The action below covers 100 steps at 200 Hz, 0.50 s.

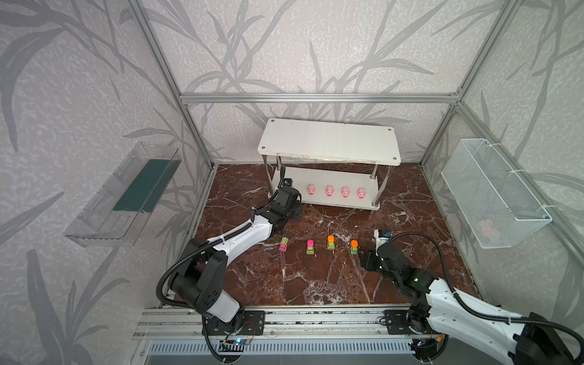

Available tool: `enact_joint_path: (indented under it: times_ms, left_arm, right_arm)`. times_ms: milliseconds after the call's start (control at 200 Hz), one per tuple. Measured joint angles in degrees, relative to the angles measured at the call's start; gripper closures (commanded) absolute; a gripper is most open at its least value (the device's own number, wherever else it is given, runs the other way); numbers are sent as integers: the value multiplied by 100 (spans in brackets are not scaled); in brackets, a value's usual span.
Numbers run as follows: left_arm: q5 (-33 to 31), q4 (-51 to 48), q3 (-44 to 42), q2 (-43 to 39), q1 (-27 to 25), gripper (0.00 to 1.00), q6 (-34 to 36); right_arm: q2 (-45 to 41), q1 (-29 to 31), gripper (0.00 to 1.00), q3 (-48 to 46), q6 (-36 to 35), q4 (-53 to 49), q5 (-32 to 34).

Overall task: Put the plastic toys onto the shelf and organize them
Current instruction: 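Lift the pig with the left gripper and carry it to the shelf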

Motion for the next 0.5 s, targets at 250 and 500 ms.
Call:
enact_joint_path:
  times_ms: [250,500]
  left_arm:
    - [13,452,544,765,264,65,240]
    - [17,732,962,1351,372,64,393]
  right_arm:
    - [94,-120,45,-4,-20,44,-24]
    - [33,-170,45,-11,-22,28,-50]
